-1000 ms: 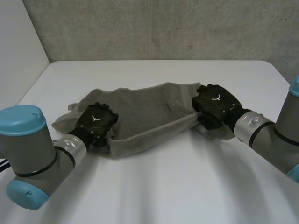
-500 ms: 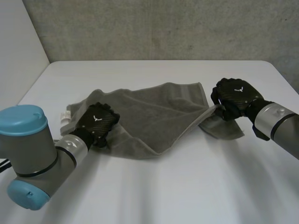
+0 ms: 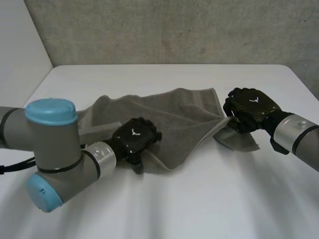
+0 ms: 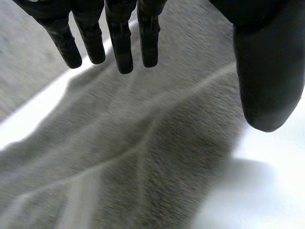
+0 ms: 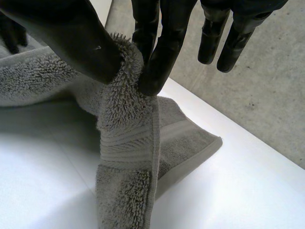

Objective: Fold the towel.

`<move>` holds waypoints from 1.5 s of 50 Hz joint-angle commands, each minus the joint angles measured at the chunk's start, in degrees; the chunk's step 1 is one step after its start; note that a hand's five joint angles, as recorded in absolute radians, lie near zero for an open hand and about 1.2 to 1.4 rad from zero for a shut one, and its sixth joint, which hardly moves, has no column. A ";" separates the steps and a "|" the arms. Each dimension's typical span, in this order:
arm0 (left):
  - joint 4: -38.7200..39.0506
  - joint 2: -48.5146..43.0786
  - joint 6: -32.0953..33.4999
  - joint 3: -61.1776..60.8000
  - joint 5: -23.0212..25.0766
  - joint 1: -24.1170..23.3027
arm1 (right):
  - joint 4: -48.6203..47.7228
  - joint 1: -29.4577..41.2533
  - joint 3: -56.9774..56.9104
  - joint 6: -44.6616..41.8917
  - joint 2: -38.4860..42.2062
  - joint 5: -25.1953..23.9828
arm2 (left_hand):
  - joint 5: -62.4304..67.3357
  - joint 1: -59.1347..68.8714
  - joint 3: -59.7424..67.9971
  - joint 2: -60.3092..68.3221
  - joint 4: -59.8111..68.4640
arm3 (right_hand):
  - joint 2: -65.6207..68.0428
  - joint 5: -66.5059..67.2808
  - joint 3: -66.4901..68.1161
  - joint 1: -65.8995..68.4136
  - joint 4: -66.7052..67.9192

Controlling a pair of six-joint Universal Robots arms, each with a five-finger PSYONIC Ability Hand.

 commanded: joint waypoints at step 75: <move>-18.19 14.83 19.52 -10.64 0.58 13.37 | -0.39 0.52 0.99 -0.88 0.87 0.90 | 33.48 29.71 -2.82 31.68 -3.18 | 3.08 3.16 -2.33 5.51 -3.85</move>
